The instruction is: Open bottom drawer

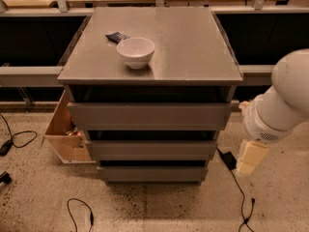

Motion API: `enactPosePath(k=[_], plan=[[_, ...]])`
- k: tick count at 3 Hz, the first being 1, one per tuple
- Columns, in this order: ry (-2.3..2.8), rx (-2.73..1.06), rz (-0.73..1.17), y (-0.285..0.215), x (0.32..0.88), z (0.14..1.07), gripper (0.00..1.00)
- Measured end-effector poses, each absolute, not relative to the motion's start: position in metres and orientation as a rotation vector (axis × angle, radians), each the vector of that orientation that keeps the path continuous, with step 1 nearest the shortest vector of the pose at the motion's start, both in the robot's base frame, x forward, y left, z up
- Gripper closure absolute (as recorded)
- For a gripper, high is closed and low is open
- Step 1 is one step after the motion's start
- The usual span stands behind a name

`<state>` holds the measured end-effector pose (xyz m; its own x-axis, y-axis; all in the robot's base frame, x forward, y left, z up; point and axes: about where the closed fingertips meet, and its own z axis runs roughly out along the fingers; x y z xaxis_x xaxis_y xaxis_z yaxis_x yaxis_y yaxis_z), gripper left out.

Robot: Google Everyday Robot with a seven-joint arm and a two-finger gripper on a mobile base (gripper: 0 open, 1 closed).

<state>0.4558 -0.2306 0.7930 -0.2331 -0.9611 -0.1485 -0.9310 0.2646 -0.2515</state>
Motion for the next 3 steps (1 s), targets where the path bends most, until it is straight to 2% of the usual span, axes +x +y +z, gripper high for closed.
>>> enactPosePath(k=[1,3], plan=[[2.213,-1.731,-0.201,-0.233,0.489,0.729,0.00],[2.220,-1.748,-0.227,-0.233,0.493,0.703,0.00]])
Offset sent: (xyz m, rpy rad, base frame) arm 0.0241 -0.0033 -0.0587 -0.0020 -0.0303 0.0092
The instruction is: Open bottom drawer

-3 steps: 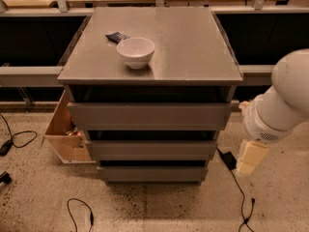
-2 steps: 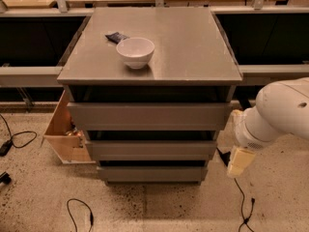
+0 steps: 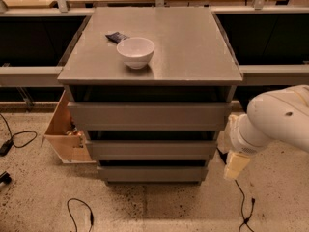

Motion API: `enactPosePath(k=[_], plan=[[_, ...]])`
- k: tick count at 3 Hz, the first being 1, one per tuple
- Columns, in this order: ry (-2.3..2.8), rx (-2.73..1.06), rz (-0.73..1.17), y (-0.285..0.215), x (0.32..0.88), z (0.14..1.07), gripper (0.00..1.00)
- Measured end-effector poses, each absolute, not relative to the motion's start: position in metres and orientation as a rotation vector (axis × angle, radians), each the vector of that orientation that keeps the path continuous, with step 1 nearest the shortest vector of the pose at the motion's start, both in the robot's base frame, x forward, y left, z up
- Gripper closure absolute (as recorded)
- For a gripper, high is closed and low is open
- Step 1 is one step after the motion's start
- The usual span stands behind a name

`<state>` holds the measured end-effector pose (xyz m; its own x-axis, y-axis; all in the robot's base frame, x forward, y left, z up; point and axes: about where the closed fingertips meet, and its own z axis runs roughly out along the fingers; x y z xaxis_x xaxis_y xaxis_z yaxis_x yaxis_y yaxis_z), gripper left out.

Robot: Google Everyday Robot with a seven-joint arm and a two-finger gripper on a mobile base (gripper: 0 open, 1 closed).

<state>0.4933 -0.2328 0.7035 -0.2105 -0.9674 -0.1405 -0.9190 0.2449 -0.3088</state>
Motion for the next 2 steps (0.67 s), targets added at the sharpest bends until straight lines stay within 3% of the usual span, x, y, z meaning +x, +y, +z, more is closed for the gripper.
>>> enactPosePath(k=[2], plan=[[2.251,-1.761,-0.276,-0.255,0.502,0.569,0.00]])
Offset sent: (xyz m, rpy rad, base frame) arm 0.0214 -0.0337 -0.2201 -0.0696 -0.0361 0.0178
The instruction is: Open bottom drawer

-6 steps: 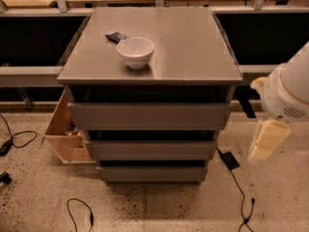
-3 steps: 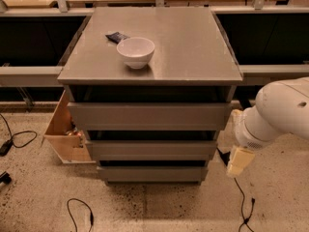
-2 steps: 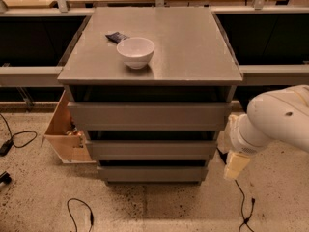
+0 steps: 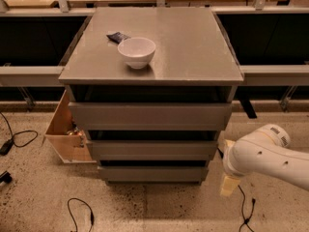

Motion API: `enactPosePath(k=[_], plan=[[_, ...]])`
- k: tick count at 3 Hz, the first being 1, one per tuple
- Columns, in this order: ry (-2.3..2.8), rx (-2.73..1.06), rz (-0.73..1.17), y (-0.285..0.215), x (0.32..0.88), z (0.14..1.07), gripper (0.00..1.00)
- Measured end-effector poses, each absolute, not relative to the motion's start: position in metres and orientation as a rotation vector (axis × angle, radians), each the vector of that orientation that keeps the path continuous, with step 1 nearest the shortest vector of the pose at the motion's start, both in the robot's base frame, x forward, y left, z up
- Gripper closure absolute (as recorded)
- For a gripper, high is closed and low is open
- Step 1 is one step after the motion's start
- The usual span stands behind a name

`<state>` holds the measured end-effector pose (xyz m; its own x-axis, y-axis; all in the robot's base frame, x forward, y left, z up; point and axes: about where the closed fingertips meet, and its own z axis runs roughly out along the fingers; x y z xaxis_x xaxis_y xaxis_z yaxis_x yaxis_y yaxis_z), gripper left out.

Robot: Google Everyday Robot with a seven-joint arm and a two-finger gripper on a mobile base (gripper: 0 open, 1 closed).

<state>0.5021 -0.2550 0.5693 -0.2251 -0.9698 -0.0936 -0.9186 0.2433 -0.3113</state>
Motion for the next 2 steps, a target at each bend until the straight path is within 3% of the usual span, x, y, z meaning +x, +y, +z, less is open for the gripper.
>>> enactPosePath(k=[2], plan=[[2.185,-1.805,-0.302,-0.2579,0.5190,0.5135,0.00]])
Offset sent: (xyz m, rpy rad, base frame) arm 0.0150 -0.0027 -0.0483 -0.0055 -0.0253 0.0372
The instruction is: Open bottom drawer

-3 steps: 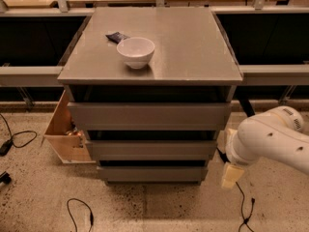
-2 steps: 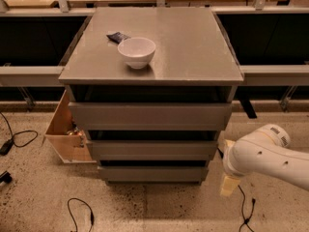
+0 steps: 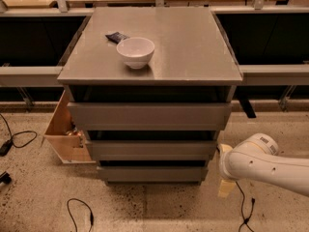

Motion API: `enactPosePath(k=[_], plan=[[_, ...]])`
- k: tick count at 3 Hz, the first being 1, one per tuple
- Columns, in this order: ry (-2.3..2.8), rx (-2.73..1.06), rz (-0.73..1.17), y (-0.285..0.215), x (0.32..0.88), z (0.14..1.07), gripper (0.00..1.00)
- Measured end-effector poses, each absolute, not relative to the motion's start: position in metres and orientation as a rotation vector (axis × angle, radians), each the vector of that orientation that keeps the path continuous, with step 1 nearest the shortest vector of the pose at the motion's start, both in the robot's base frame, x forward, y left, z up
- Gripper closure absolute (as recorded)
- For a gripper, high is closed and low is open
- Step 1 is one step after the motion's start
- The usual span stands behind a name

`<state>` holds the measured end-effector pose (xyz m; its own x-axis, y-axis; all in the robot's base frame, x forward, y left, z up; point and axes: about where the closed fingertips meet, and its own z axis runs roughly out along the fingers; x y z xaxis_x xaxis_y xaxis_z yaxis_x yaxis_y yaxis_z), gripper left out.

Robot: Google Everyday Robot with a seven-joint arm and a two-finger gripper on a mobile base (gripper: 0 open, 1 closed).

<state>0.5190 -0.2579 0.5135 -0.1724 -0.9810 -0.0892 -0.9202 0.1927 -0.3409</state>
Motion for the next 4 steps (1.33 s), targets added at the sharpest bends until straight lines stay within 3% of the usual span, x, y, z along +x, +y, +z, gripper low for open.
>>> enactPosePath(k=[4], plan=[[2.132,-1.912,-0.237,-0.232,0.543,0.310,0.00]])
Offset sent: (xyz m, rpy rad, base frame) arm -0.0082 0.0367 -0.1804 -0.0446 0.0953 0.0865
